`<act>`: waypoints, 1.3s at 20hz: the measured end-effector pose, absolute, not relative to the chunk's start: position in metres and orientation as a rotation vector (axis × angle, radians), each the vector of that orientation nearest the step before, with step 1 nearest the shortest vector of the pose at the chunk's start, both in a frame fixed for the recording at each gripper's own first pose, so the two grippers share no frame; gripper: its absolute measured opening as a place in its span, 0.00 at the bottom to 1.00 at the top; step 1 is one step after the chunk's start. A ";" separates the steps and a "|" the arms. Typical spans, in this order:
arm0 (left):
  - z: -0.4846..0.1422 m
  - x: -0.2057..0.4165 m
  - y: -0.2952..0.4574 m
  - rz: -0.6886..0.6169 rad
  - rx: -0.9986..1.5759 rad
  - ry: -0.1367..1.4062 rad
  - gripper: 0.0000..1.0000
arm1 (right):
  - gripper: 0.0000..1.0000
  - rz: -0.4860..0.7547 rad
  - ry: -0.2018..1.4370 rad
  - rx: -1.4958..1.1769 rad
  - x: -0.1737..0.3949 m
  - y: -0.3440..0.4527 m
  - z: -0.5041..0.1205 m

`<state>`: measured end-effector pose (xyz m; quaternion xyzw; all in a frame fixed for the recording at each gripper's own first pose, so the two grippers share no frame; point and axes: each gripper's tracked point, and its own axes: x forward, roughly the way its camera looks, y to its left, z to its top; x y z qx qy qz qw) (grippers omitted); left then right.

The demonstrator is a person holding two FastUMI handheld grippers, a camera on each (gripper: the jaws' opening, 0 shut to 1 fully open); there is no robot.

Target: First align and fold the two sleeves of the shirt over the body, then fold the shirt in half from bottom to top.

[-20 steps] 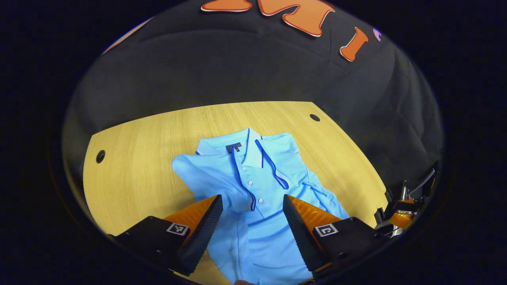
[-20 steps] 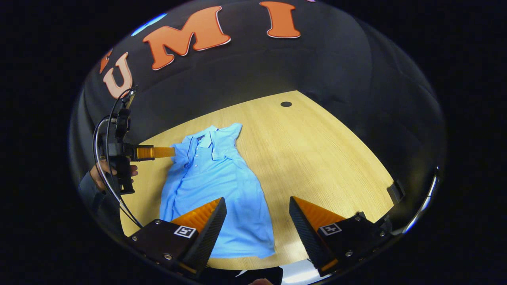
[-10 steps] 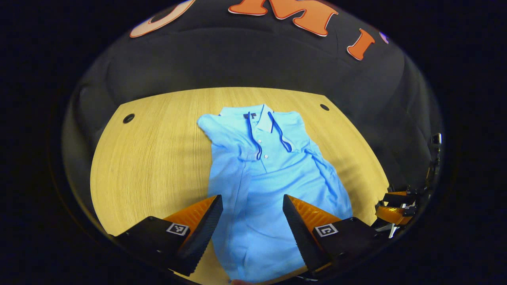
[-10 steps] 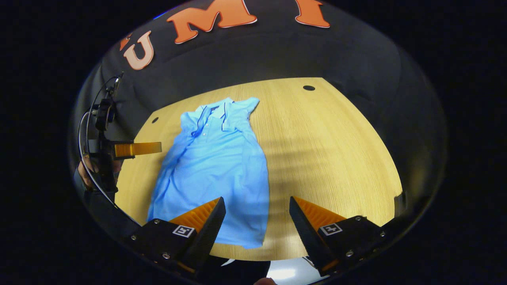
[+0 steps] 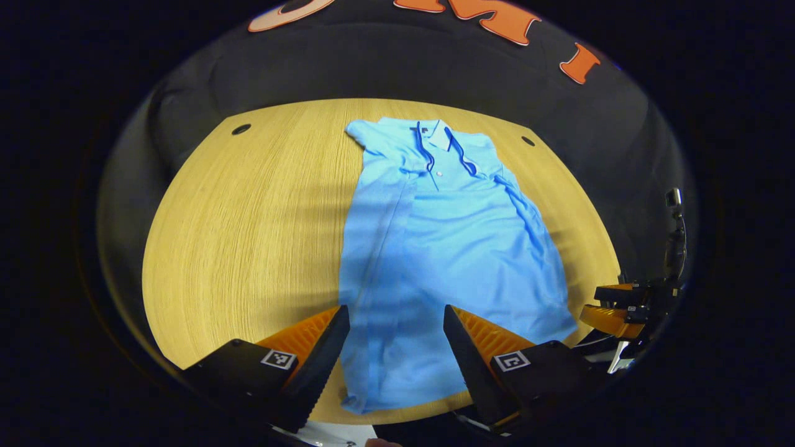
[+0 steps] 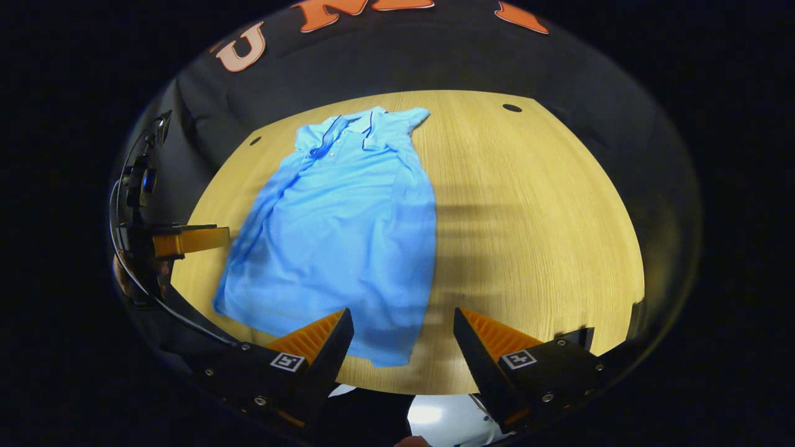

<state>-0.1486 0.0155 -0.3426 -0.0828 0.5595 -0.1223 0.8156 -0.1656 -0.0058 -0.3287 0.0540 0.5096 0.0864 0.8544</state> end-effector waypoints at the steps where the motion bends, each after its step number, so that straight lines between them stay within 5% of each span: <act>1: -0.347 -0.159 0.018 -0.255 -0.169 1.211 1.00 | 0.99 0.187 1.091 0.108 -0.172 -0.004 -0.335; 14: -0.392 -0.239 0.040 -0.192 -0.035 1.340 0.99 | 0.96 0.157 1.174 0.058 -0.184 -0.002 -0.374; 16: -0.391 -0.232 0.036 -0.192 -0.016 1.329 0.98 | 0.90 0.141 1.177 0.024 -0.183 -0.006 -0.376; 19: -0.394 -0.228 0.026 -0.164 -0.035 1.332 0.99 | 0.65 0.126 1.189 -0.003 -0.181 -0.005 -0.377; 20: -0.394 -0.227 0.020 -0.169 -0.032 1.329 0.95 | 0.52 0.127 1.193 0.012 -0.181 -0.002 -0.377; 21: -0.392 -0.226 0.013 -0.180 -0.030 1.325 0.81 | 0.30 0.121 1.195 0.040 -0.180 -0.001 -0.377; 23: -0.391 -0.225 0.000 -0.198 -0.041 1.316 0.47 | 0.13 0.112 1.199 0.114 -0.180 0.002 -0.376; 25: -0.389 -0.228 -0.006 -0.211 -0.053 1.324 0.10 | 0.07 0.130 1.198 0.178 -0.178 0.006 -0.374; 26: -0.384 -0.223 -0.007 -0.213 -0.069 1.308 0.09 | 0.06 0.146 1.180 0.182 -0.175 0.005 -0.366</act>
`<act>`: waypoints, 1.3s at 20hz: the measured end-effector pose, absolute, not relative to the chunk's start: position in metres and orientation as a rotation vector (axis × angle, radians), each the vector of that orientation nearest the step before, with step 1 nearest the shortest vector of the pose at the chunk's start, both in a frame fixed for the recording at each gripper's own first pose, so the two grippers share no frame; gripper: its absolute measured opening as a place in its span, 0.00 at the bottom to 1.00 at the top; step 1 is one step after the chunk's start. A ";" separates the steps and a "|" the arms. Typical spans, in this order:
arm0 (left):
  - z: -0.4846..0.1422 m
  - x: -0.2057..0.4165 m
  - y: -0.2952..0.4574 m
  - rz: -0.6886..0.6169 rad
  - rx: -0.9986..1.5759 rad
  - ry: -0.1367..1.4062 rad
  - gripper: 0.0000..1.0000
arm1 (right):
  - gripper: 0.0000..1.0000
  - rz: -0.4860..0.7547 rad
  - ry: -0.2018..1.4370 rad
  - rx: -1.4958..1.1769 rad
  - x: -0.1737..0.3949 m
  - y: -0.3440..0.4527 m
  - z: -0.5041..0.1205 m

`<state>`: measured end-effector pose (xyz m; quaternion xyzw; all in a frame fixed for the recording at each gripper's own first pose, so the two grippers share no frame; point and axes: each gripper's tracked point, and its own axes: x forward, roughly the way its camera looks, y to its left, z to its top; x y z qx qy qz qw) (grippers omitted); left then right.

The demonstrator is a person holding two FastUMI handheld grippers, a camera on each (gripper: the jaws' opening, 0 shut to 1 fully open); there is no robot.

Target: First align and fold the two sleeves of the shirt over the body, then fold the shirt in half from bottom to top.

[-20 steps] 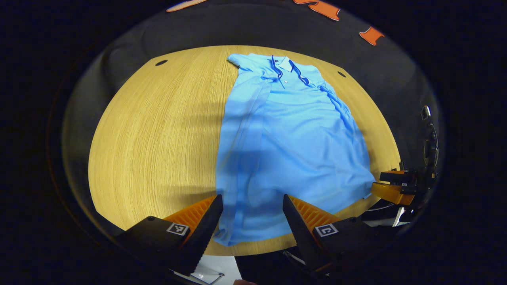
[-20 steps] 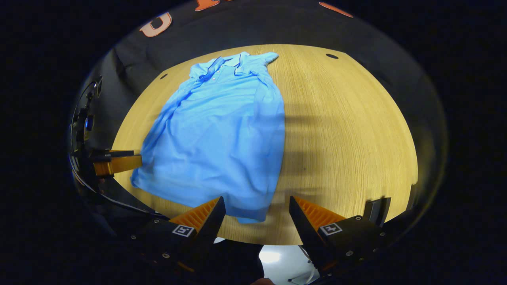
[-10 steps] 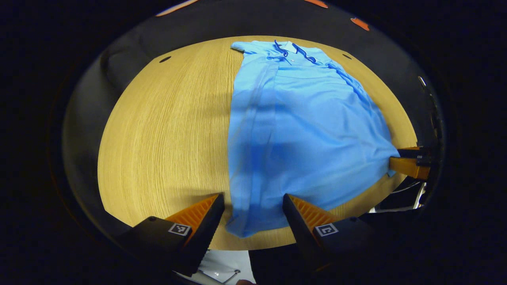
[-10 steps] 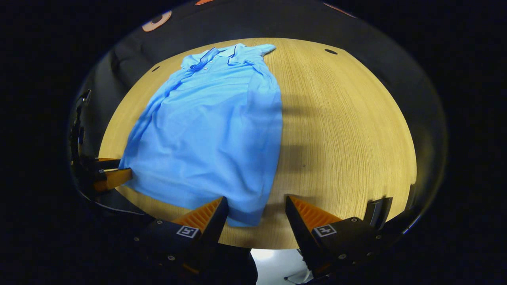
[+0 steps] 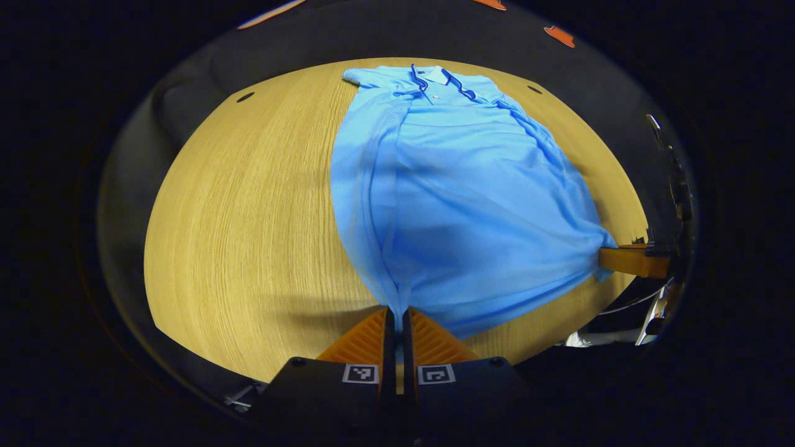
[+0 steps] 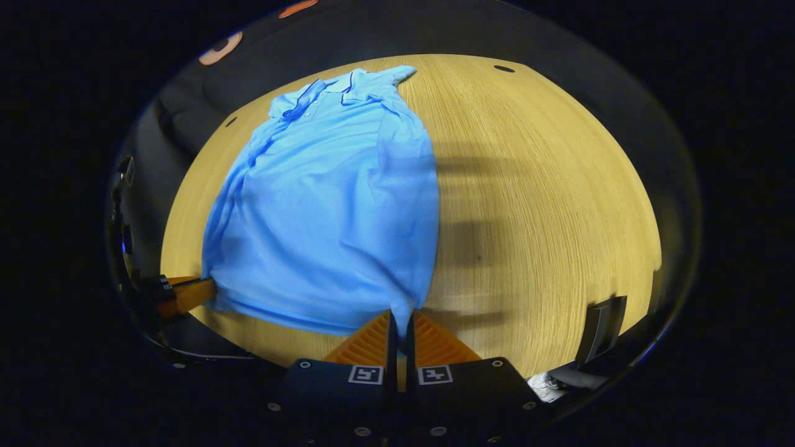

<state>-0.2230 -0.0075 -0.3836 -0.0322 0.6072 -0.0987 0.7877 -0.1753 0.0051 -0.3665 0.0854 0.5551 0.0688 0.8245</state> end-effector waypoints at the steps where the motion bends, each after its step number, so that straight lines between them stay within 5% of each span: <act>1: -0.377 -0.217 -0.008 -0.212 -0.082 1.287 0.09 | 0.06 0.161 1.162 0.176 -0.170 0.003 -0.360; 11: -0.313 -0.115 0.000 -0.239 -0.096 1.087 0.09 | 0.06 0.155 0.994 0.211 -0.088 0.001 -0.285; 26: -0.327 0.078 0.009 -0.297 -0.056 0.941 0.09 | 0.06 0.093 0.922 0.156 0.088 0.003 -0.258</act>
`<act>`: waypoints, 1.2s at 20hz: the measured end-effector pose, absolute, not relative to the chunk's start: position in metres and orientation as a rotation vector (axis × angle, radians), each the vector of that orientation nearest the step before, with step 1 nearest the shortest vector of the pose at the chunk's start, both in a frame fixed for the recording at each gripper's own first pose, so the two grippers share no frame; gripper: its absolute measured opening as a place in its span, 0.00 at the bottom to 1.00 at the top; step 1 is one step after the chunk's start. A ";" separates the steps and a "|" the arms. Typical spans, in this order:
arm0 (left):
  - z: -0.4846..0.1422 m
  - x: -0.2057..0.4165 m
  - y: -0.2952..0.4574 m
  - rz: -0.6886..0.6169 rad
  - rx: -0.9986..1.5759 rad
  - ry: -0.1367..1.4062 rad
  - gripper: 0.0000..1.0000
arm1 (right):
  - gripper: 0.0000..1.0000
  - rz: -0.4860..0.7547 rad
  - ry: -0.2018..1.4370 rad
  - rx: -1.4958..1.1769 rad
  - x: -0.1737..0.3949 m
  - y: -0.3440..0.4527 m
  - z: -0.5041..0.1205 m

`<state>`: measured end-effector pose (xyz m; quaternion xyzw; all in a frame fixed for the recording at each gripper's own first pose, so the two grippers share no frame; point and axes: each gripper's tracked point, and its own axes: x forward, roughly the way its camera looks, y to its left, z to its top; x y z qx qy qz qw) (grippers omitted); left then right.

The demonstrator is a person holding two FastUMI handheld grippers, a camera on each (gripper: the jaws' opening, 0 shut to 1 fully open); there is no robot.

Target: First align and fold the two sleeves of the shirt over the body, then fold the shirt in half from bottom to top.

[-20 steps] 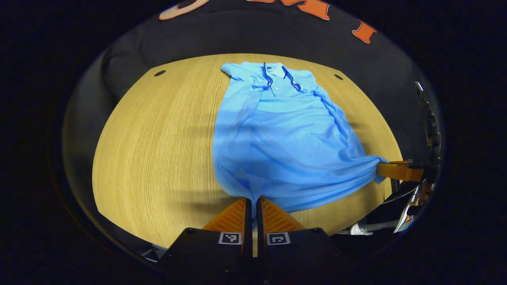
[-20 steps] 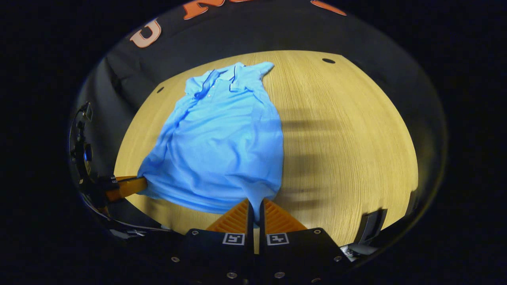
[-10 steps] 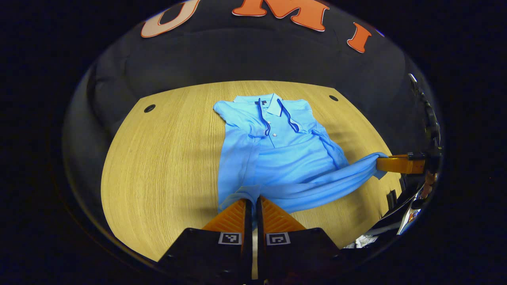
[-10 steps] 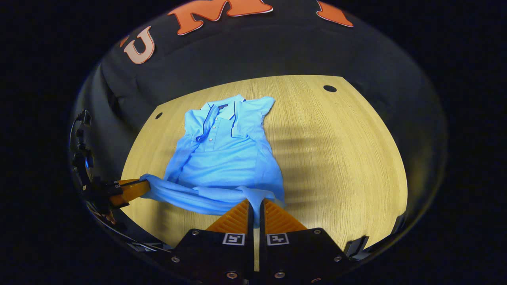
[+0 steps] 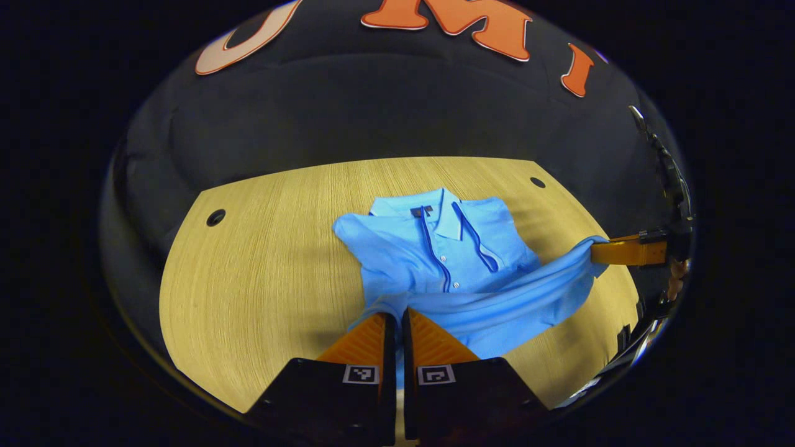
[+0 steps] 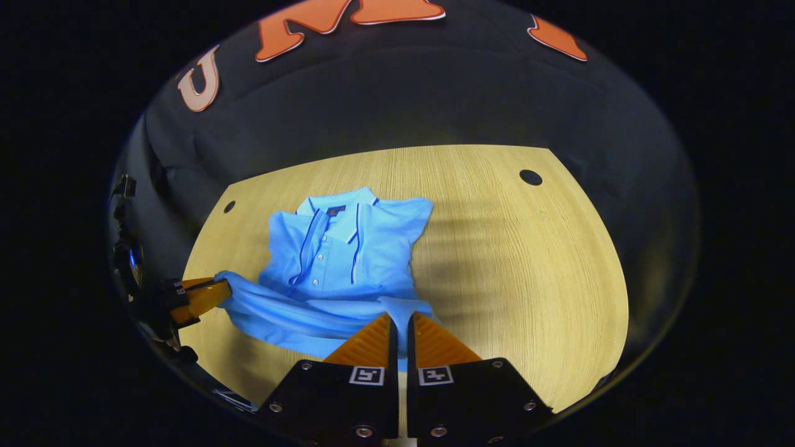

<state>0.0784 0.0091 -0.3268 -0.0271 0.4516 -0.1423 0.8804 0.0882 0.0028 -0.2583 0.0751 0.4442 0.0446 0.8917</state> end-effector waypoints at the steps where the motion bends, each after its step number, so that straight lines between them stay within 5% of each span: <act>1: -0.331 0.092 0.009 -0.301 -0.055 0.937 0.09 | 0.06 0.092 0.919 0.154 0.102 0.003 -0.259; 15: -0.383 0.233 0.024 -0.210 -0.048 0.890 0.10 | 0.06 0.111 0.936 0.162 0.236 0.013 -0.286; 16: -0.380 0.236 0.027 -0.204 -0.035 0.882 0.15 | 0.07 0.077 0.940 0.172 0.239 0.009 -0.285; 17: -0.372 0.241 0.029 -0.197 -0.027 0.859 0.23 | 0.24 0.060 0.918 0.186 0.243 0.007 -0.280; 19: -0.356 0.241 0.019 -0.222 -0.054 0.826 0.69 | 0.55 0.038 0.856 0.188 0.250 0.000 -0.266; 20: -0.347 0.238 0.018 -0.225 -0.054 0.818 0.92 | 0.58 0.028 0.836 0.186 0.249 -0.005 -0.259; 21: -0.340 0.235 0.018 -0.223 -0.049 0.810 0.95 | 0.76 0.020 0.820 0.184 0.248 -0.010 -0.253; 24: -0.308 0.232 0.018 -0.202 -0.050 0.749 0.98 | 0.89 0.013 0.766 0.148 0.239 -0.022 -0.228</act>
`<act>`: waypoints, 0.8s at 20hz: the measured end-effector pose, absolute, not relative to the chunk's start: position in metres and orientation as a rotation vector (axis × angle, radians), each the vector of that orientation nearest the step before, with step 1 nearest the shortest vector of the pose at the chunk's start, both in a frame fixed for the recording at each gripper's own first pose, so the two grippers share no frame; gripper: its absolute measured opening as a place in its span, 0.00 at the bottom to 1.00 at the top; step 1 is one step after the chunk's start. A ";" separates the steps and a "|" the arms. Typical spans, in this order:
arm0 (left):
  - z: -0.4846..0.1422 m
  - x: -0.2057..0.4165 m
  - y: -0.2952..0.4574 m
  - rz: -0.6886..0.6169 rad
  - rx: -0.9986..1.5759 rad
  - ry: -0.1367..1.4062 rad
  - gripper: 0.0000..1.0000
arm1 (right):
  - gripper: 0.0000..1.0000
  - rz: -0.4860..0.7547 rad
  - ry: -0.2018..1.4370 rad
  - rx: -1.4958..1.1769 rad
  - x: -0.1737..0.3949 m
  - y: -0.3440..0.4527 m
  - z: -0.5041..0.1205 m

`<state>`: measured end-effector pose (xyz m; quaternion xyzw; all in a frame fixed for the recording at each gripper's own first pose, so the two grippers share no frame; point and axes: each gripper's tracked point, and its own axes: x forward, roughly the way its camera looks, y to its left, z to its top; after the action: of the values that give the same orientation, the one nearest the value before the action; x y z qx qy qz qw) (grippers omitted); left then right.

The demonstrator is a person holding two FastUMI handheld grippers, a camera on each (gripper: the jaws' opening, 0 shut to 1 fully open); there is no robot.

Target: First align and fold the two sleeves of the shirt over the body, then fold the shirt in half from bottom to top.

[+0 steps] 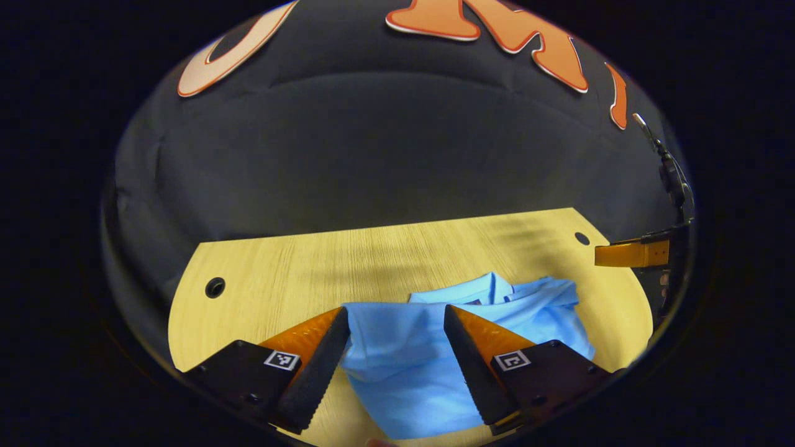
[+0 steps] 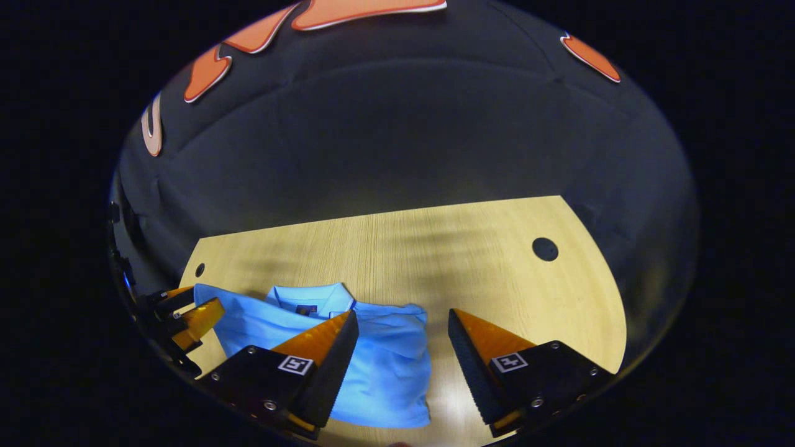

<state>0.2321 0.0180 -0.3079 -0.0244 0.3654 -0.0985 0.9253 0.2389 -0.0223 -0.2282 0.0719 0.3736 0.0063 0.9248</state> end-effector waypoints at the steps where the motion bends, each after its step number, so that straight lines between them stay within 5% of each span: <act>1: -0.296 0.229 0.022 -0.193 -0.049 0.722 0.98 | 0.93 0.011 0.736 0.128 0.236 -0.026 -0.217; 16: -0.121 0.113 0.063 -0.081 0.003 0.324 0.99 | 0.99 0.082 0.366 -0.125 0.112 -0.026 -0.100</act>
<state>0.1132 0.0632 -0.1215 0.0014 0.1611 -0.0403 0.9861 0.1118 -0.0264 -0.0995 -0.0622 0.1819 0.0405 0.9805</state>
